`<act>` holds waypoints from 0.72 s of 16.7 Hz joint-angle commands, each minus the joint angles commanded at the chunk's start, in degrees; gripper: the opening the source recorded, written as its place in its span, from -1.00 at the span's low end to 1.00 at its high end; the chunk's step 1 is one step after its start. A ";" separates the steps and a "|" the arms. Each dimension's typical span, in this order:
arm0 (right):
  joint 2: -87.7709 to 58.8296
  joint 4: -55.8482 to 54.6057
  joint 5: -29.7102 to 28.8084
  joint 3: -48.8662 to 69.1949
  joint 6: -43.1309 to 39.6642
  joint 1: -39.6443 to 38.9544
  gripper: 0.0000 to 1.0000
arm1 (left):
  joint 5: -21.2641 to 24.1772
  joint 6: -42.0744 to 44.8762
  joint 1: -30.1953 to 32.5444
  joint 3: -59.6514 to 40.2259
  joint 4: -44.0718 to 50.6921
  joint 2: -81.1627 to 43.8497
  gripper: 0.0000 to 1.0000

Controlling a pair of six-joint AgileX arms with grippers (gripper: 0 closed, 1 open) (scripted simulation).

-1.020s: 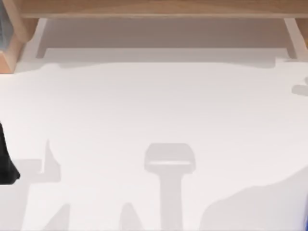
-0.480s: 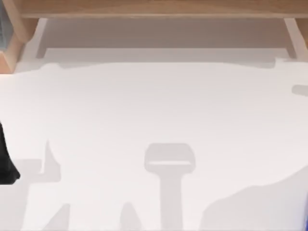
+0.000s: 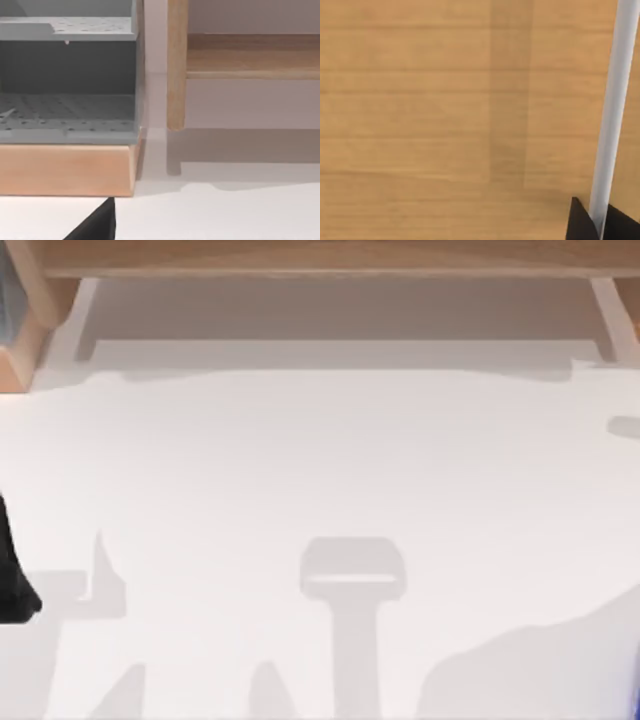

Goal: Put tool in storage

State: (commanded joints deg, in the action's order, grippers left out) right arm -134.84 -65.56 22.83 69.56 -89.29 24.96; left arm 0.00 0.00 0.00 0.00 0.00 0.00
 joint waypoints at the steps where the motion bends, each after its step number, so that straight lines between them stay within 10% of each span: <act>1: -0.10 0.13 -0.04 -0.03 0.12 0.19 -1.00 | 0.00 0.00 0.00 0.00 0.00 0.00 1.00; 12: 7.01 -8.78 3.85 -15.97 0.21 3.99 -1.00 | 0.00 0.00 0.00 0.00 0.00 0.00 1.00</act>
State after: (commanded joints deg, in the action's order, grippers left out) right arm -127.83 -74.35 26.68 53.59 -89.08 28.95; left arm 0.00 0.00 0.00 0.00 0.00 0.00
